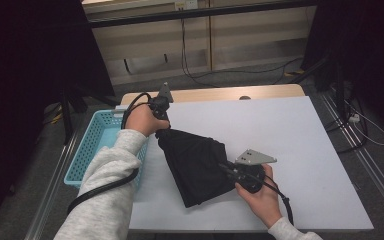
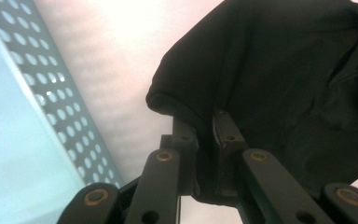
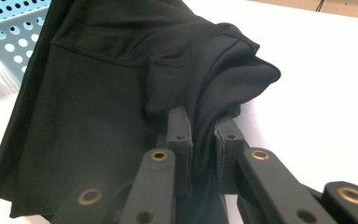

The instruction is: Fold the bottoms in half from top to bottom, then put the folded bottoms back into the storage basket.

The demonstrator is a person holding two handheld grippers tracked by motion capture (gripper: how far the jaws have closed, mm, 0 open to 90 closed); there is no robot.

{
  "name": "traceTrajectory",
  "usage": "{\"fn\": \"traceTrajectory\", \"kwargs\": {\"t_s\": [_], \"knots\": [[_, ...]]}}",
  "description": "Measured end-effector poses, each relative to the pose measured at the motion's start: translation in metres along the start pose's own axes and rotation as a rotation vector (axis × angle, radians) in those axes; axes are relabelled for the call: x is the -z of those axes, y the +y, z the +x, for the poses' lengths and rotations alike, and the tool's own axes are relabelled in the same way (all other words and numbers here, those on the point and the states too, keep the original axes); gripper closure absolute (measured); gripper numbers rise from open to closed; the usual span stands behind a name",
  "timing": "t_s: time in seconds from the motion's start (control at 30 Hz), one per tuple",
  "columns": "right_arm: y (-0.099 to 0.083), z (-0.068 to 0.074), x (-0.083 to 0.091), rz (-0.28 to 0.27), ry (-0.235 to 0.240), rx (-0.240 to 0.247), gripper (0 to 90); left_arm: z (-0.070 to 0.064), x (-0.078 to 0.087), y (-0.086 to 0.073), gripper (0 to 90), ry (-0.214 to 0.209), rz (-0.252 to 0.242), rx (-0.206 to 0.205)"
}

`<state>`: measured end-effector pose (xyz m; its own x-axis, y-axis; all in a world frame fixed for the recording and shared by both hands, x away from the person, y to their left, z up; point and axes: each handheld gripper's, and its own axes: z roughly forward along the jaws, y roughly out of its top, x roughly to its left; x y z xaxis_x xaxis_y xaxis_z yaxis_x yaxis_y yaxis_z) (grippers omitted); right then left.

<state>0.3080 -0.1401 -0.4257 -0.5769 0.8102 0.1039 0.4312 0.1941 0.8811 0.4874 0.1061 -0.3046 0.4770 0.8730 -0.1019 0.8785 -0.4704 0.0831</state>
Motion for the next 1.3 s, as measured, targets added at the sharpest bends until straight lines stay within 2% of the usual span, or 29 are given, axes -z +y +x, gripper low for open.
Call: {"fn": "traceTrajectory", "kwargs": {"t_s": [0.23,0.43,0.6,0.87,0.97,1.3], "knots": [[0.004,0.003,-0.002,-0.014,0.013,-0.005,80.1,0.003,0.010,-0.001,82.0,0.006,-0.004,0.004],[0.009,0.006,-0.002,-0.024,0.026,-0.004,80.1,0.001,0.020,-0.001,82.0,0.016,-0.010,-0.011],[0.013,0.007,-0.004,-0.032,0.035,-0.008,80.1,0.005,0.025,-0.001,82.0,0.008,-0.020,0.006],[0.016,0.012,-0.008,-0.037,0.052,-0.002,80.1,0.011,0.030,-0.005,82.0,0.009,-0.018,0.008],[0.019,0.014,-0.008,-0.046,0.052,0.008,80.1,0.010,0.035,-0.006,82.1,0.011,-0.030,0.002],[0.026,0.018,-0.012,-0.061,0.070,0.009,80.1,0.018,0.049,-0.005,82.1,0.014,-0.035,0.023]]}}
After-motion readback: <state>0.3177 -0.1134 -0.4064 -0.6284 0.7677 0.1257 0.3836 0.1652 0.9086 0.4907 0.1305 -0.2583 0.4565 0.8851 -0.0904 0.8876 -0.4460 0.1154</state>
